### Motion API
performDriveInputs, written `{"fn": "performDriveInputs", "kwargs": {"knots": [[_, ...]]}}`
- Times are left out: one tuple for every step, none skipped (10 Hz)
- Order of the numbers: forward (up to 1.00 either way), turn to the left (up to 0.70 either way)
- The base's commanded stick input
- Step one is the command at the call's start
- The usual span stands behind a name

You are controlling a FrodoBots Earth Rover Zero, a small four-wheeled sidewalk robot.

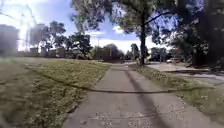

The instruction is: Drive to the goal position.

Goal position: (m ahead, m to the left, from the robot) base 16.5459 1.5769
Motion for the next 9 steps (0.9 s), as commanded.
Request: {"fn": "performDriveInputs", "kwargs": {"knots": [[1.00, 0.00], [1.00, 0.00], [1.00, 0.00], [1.00, 0.00], [1.00, 0.00], [1.00, 0.00], [1.00, 0.00], [1.00, 0.00], [1.00, 0.00]]}}
